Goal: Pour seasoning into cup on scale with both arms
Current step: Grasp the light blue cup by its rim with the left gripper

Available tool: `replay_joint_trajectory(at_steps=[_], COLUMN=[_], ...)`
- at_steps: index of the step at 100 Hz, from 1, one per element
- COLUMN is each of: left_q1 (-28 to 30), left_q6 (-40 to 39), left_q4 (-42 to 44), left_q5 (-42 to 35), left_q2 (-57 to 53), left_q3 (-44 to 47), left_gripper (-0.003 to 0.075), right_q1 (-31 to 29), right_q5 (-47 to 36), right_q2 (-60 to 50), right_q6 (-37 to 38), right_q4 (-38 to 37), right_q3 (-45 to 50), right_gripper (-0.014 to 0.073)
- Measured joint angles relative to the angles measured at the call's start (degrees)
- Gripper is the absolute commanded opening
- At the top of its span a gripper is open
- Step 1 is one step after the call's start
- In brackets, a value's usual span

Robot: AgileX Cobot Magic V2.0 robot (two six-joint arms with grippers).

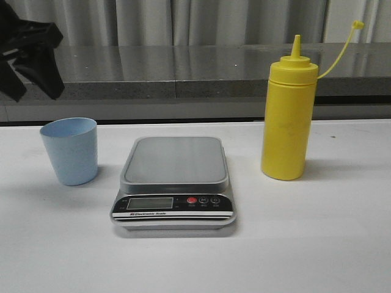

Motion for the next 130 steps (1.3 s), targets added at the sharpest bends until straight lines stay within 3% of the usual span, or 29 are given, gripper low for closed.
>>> replay_joint_trajectory(at_steps=[31,75,87,118,130], left_q1=[0.9,2.41,2.41,2.41,2.41], left_q6=[0.0,-0.1,-0.1,-0.1,-0.1], left_q4=[0.2,0.42,0.42,-0.28,-0.77], left_q5=[0.82,1.47,1.51,1.73,1.87], left_q2=[8.97,14.45,14.97,15.18,15.18], left_q3=[-6.59,-7.22,-7.22,-7.33,-7.33], left_gripper=[0.0438,0.0433,0.0347,-0.0005,-0.002], right_q1=[0.0,0.0,0.0,0.0,0.0], right_q5=[0.0,0.0,0.0,0.0,0.0], right_q2=[0.0,0.0,0.0,0.0,0.0], right_q6=[0.0,0.0,0.0,0.0,0.0], right_q4=[0.0,0.0,0.0,0.0,0.0], right_q3=[0.0,0.0,0.0,0.0,0.0], right_gripper=[-0.0068,-0.0068,-0.0068,-0.0068,-0.0068])
